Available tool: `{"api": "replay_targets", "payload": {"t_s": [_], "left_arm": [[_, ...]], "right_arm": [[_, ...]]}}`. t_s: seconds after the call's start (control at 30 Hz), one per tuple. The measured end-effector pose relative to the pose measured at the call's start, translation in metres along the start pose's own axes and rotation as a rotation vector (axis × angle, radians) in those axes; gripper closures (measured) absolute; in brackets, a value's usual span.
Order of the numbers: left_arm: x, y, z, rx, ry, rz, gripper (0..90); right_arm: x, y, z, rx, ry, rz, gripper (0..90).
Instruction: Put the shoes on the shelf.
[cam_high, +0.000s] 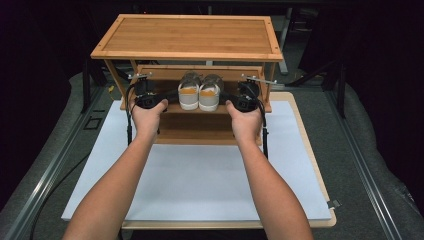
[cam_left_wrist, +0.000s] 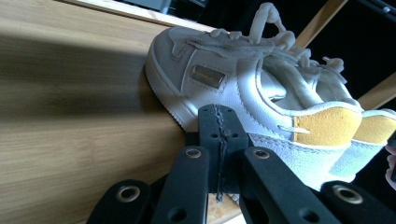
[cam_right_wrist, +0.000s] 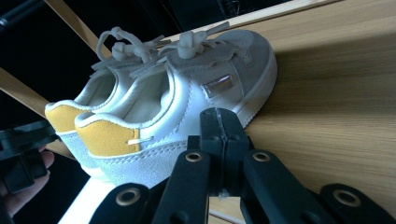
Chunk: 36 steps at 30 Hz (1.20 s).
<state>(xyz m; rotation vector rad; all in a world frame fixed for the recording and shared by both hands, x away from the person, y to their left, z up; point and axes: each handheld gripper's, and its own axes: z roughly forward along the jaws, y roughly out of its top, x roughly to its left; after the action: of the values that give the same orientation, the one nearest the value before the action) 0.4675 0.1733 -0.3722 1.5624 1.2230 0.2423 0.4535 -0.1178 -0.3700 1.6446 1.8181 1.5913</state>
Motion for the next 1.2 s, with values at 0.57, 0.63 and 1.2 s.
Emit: {"api": "replay_targets", "payload": {"t_s": [0.57,0.63,1.2], "left_arm": [[-0.001,0.008,0.015,-0.010,0.044,-0.009,90.0],[-0.001,0.009,0.016,-0.007,0.051,-0.005,90.0],[0.005,0.015,0.026,0.003,0.061,0.010,90.0]], "right_arm": [[-0.003,0.010,0.014,-0.006,-0.045,-0.010,90.0],[-0.004,0.011,0.015,-0.008,-0.048,-0.011,90.0],[-0.009,0.016,0.026,-0.010,-0.063,-0.011,90.0]]}}
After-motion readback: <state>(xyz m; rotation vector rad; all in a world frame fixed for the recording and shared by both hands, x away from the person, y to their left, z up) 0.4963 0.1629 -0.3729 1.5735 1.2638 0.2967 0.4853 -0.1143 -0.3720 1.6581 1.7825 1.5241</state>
